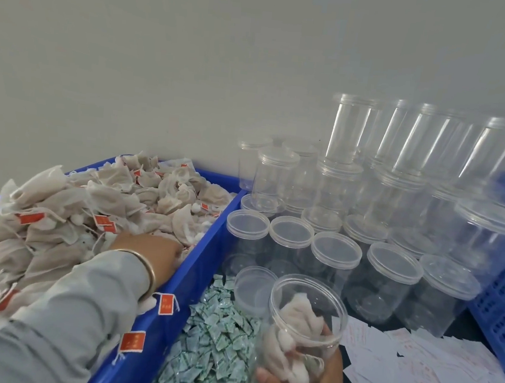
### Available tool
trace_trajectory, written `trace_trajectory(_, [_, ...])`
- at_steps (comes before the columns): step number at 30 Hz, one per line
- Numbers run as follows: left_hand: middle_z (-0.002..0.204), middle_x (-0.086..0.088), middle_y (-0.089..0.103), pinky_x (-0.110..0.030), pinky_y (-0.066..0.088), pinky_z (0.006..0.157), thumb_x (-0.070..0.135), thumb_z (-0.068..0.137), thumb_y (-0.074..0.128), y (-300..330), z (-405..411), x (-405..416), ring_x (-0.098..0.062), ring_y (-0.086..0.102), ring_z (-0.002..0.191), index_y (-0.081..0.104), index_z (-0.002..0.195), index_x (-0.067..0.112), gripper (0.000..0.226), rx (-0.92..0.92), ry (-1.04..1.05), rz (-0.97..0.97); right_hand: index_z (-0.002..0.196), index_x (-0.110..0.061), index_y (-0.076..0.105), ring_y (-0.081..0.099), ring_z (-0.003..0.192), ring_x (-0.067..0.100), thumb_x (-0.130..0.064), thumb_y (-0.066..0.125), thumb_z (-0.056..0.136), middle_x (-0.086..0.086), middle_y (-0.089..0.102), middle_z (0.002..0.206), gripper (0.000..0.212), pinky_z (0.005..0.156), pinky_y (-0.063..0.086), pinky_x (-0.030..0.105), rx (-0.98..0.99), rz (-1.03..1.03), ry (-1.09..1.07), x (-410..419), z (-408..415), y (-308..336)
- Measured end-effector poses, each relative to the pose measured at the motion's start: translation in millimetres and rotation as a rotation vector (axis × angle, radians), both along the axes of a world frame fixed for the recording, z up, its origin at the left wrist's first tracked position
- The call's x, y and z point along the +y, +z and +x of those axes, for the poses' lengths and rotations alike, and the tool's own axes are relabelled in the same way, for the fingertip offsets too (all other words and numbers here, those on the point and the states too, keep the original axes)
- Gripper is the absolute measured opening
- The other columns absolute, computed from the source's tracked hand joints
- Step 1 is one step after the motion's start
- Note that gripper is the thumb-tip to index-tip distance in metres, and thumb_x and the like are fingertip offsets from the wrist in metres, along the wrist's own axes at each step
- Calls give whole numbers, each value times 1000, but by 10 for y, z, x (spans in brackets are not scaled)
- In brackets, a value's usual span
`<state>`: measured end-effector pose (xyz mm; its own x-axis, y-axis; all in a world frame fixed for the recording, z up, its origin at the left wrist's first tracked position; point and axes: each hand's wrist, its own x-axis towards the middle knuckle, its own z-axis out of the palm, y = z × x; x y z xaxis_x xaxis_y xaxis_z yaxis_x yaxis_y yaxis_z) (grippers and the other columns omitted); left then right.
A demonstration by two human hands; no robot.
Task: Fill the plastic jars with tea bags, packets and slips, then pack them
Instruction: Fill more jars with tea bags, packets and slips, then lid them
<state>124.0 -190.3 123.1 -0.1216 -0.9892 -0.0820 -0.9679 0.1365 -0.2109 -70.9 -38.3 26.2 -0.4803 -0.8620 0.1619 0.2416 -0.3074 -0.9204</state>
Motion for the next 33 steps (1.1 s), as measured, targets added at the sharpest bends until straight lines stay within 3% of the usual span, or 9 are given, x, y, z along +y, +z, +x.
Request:
trace_trajectory(9, [105, 7, 57, -30, 43, 79, 23, 85, 55, 53, -1, 28, -18, 55, 95, 54, 95, 33, 15, 119, 92, -70, 124, -12, 47, 50, 84, -21, 29, 78, 46, -13, 50, 109, 93, 87, 37, 15, 180, 111, -13, 61, 46, -37])
trace_trajectory(14, [108, -6, 55, -33, 44, 79, 22, 96, 44, 78, 42, 25, -24, 54, 92, 60, 100, 18, 17, 474, 80, -326, 118, -27, 44, 53, 85, -23, 17, 85, 50, -9, 57, 107, 91, 79, 44, 4, 273, 100, -35, 54, -4, -83])
trace_trajectory(18, [95, -5, 64, -28, 35, 68, 26, 96, 47, 136, 69, 85, -23, 54, 79, 67, 100, 17, 23, 657, 45, -576, 105, -34, 47, 57, 87, -15, 15, 87, 47, -10, 58, 106, 86, 86, 46, 21, 316, 75, -57, 53, -19, -104])
trace_trajectory(21, [98, -7, 69, -27, 33, 67, 28, 96, 48, 182, 99, 110, -28, 58, 84, 72, 104, 20, 26, 653, 24, -646, 107, -31, 51, 56, 101, 11, 24, 83, 43, -6, 59, 110, 90, 91, 39, 36, 334, 58, -30, 10, -4, -132])
trace_trajectory(23, [91, -9, 69, -29, 35, 66, 25, 96, 47, 199, 100, 123, -26, 55, 76, 71, 98, 14, 26, 720, 15, -702, 112, -26, 52, 58, 103, 22, 25, 82, 42, -2, 66, 103, 91, 91, 38, 32, 292, 30, 32, -14, -46, -118])
trace_trajectory(25, [85, -7, 65, -31, 40, 70, 23, 97, 45, 219, 75, 153, -26, 54, 76, 66, 96, 11, 24, 899, 30, -734, 122, -28, 47, 64, 101, 12, -4, 92, 41, -7, 70, 106, 96, 90, 46, 21, 388, 34, 155, -22, -72, -100])
trace_trajectory(27, [86, -4, 59, -40, 50, 75, 22, 98, 40, 258, 12, 199, -30, 58, 83, 57, 97, 15, 18, 1159, 65, -681, 122, -34, 47, 64, 104, 5, -24, 90, 36, -17, 66, 115, 97, 89, 47, 14, 436, 55, 136, -9, -93, -106])
trace_trajectory(29, [93, -10, 60, -43, 57, 64, 22, 100, 37, 308, -100, 275, -30, 64, 81, 52, 99, 15, 17, 1459, 130, -522, 121, -32, 52, 65, 106, 12, -13, 90, 37, -10, 66, 118, 94, 91, 50, 24, 434, 69, 127, 3, -75, -118])
trace_trajectory(33, [74, -8, 65, -18, 44, 32, 26, 99, 41, 377, -326, 469, -13, 61, 46, 58, 101, 9, 25, 2200, 319, 332, 130, -15, 51, 52, 122, 27, 10, 91, 39, 8, 57, 129, 103, 104, 39, 50, 465, 155, 95, 27, -53, -111])
